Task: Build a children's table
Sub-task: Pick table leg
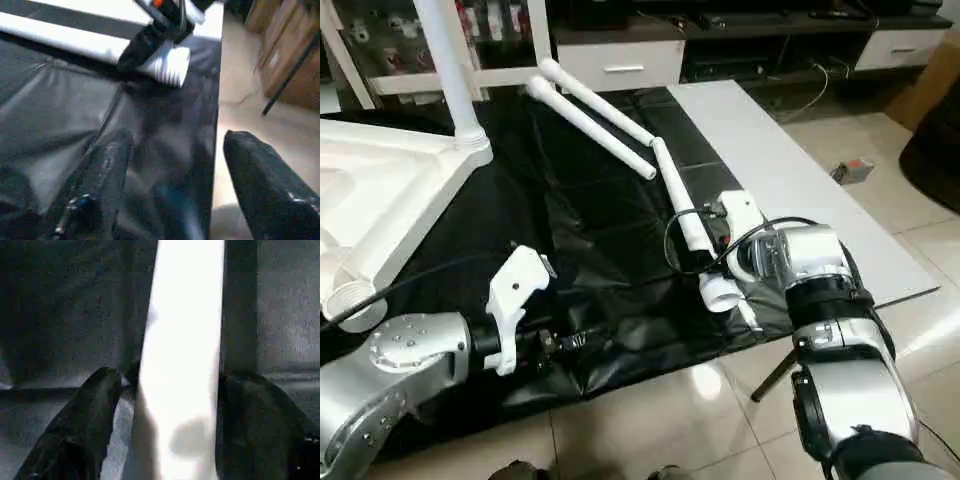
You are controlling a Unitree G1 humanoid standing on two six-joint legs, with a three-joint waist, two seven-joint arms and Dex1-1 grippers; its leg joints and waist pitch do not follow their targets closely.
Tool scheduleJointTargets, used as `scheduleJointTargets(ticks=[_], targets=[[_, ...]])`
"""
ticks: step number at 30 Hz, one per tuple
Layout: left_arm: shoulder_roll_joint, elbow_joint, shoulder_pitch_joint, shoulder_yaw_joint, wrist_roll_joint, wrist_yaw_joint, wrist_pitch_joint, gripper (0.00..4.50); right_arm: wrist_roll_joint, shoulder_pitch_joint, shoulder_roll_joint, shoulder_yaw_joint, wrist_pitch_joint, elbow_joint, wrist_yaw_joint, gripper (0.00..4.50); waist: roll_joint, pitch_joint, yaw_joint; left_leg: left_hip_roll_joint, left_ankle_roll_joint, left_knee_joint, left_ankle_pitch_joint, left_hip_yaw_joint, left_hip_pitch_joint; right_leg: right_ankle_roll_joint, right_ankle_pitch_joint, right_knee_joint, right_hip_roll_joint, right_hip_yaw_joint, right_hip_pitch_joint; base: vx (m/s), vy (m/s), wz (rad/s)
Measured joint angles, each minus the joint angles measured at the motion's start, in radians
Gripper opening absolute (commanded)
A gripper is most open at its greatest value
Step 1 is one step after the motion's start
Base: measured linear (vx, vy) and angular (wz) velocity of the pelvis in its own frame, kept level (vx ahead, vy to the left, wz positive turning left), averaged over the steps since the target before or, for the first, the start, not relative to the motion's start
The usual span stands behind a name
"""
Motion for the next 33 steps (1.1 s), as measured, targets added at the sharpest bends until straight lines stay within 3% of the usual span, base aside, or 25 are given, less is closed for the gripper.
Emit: scheduleJointTargets(ticks=[10, 21, 25, 29, 33], targets=[[-0.006, -0.001, -0.018, -0.008, 0.009, 0.005, -0.003, 4.41, -0.010, -0.001, -0.047, -0.001, 0.022, 0.028, 0.016, 2.35, 0.000, -0.001, 0.000, 0.000, -0.002, 0.001, 0.002, 0.001, 0.001, -0.001, 0.003, 0.000, 0.000, 0.001, 0.001, 0.000, 0.000, 0.00], [-0.008, 0.004, -0.018, -0.029, 0.010, 0.002, -0.014, 4.50, -0.004, 0.000, -0.057, -0.024, 0.040, 0.028, 0.014, 1.99, 0.000, -0.001, -0.006, 0.001, -0.002, 0.001, 0.002, 0.001, 0.001, -0.001, 0.003, 0.000, 0.000, 0.001, 0.001, 0.000, 0.000, 0.00], [-0.009, 0.114, -0.077, -0.012, 0.010, -0.028, -0.061, 4.50, -0.001, 0.000, -0.036, -0.054, 0.043, 0.022, -0.009, 1.92, 0.021, -0.007, -0.006, 0.001, -0.002, 0.003, 0.002, 0.001, 0.001, -0.003, 0.004, 0.000, 0.000, 0.000, 0.002, 0.000, 0.000, 0.00], [-0.071, 0.151, -0.097, 0.002, 0.011, -0.014, -0.095, 4.50, 0.007, 0.006, -0.035, -0.065, 0.042, 0.016, -0.025, 1.91, 0.024, -0.009, -0.006, 0.001, -0.002, 0.003, 0.002, 0.000, 0.002, -0.003, 0.004, 0.000, 0.000, 0.000, 0.003, 0.000, 0.000, 0.00], [-0.122, 0.206, -0.114, 0.013, 0.026, 0.046, -0.127, 4.50, 0.019, 0.060, -0.036, -0.153, 0.045, -0.062, -0.094, 1.91, 0.027, -0.009, 0.001, 0.001, -0.002, 0.003, 0.002, 0.000, 0.002, -0.003, 0.005, 0.000, 0.000, 0.000, 0.003, 0.000, 0.000, 0.00]])
